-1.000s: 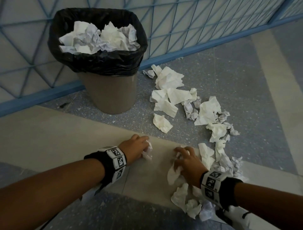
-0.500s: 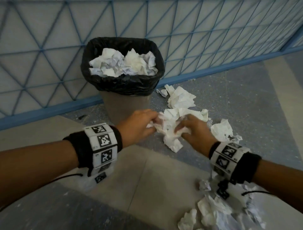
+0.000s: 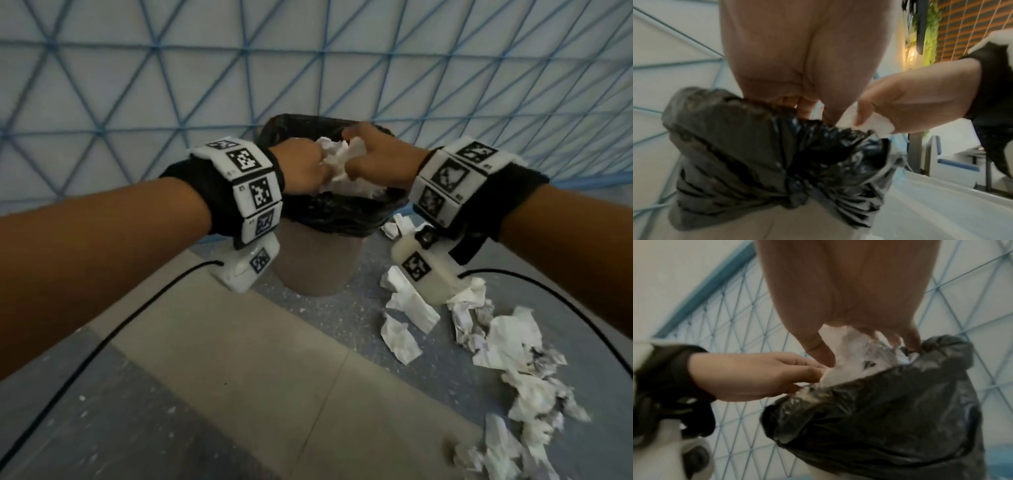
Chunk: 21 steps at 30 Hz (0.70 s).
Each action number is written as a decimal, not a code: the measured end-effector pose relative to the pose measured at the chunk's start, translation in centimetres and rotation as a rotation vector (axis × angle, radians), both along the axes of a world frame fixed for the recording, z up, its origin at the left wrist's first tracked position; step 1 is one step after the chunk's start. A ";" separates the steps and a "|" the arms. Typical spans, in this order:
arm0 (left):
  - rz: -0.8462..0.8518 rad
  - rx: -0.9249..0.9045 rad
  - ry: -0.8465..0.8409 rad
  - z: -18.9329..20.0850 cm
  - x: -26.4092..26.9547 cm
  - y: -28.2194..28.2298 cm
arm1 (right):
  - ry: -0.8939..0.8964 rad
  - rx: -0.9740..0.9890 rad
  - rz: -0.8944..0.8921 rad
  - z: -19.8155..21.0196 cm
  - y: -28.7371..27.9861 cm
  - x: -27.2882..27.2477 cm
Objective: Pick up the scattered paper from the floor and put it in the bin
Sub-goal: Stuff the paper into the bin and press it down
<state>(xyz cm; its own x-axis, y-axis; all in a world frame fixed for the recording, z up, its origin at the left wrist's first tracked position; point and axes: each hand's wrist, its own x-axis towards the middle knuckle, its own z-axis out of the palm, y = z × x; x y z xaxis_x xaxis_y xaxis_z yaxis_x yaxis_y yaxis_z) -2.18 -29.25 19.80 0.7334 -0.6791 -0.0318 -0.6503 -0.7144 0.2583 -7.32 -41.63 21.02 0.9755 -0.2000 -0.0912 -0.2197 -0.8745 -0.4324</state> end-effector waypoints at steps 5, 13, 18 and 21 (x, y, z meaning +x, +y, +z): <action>-0.047 -0.308 -0.089 0.1 0.5 1.6 | -0.140 -0.257 0.124 0.8 -1.3 -1.4; -0.120 0.349 0.145 -0.2 1.2 -0.1 | 0.240 -0.234 0.002 -1.9 0.7 1.5; -0.113 0.360 0.011 -0.1 0.7 -0.9 | 0.204 -0.201 0.023 0.3 0.4 1.0; -0.015 0.114 -0.088 0.6 -0.3 -0.2 | -0.018 -0.108 -0.034 0.8 -0.3 -0.3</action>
<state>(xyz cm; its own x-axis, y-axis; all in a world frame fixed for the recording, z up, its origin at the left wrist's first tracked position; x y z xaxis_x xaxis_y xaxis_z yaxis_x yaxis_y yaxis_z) -2.50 -29.41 20.41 0.7265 -0.6857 -0.0456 -0.6777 -0.7258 0.1180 -7.66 -41.95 21.80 0.9692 -0.2411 -0.0496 -0.2434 -0.9084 -0.3399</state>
